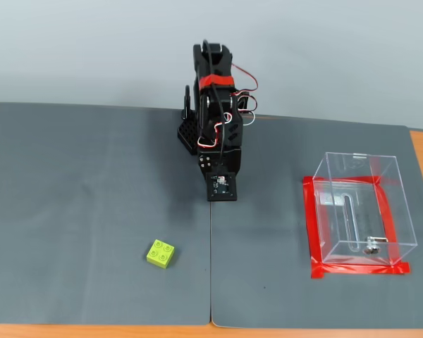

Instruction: Pick the green lego block and place it into the transparent box

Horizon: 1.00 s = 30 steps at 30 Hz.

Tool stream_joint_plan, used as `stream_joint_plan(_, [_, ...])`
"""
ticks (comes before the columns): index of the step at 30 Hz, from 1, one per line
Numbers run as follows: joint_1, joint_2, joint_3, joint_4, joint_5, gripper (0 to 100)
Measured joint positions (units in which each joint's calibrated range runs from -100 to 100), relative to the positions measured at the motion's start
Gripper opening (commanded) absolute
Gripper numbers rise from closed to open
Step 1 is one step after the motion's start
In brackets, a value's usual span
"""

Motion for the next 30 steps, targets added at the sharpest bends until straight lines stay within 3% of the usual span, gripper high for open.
stream_joint_plan(11, [2.3, 24.6, -18.9, -14.0, -0.1, 2])
stream_joint_plan(30, [17.5, 49.8, -41.6, -15.7, -0.1, 2])
